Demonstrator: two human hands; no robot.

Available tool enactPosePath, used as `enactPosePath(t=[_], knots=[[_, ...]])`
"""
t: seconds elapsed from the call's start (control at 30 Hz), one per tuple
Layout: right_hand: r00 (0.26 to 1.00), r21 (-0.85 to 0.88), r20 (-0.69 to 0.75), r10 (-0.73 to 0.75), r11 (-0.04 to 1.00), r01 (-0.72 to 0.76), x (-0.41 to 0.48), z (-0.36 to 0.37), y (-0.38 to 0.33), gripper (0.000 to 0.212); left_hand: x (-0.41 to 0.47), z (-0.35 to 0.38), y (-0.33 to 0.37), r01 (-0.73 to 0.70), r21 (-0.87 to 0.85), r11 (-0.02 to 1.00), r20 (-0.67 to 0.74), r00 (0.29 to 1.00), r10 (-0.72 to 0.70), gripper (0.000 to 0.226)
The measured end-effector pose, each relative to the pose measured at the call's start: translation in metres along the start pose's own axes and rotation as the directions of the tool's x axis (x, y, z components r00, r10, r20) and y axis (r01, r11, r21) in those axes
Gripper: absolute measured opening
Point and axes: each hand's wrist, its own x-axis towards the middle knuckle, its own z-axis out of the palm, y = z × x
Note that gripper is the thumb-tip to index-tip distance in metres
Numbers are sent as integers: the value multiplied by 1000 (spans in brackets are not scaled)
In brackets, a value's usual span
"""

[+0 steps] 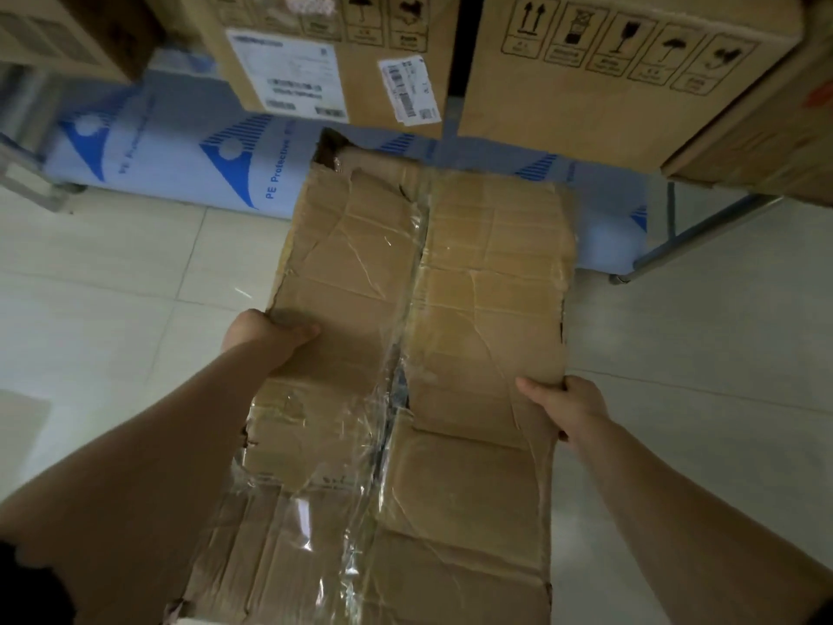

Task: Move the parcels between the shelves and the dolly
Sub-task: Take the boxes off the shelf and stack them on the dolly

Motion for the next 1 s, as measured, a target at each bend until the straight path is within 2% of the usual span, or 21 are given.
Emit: enactPosePath(t=[0.33,0.5,0.63,0.73,0.8,1.0], knots=[[987,-108,76,-144,983,152,-87,54,-6,44,-72,-69,-127,198,-122,973,-51,977,-206,44],[977,-206,127,-171,959,194,-140,97,-23,44,-109,-123,-197,263,-192,946,-65,958,-279,44],[952,-282,184,-242,915,288,-200,136,-52,41,-144,-181,-257,322,-295,900,-87,929,-361,45],[914,-336,263,-308,859,386,-255,169,-84,49,-176,-227,-308,353,-375,857,-118,899,-422,46],[882,-334,321,-344,831,445,-305,190,-107,46,-200,-257,-343,367,-453,812,-142,870,-472,46],[737,-324,478,-477,685,653,-457,262,-152,48,-279,-343,-450,390,-667,635,-163,755,-635,52]])
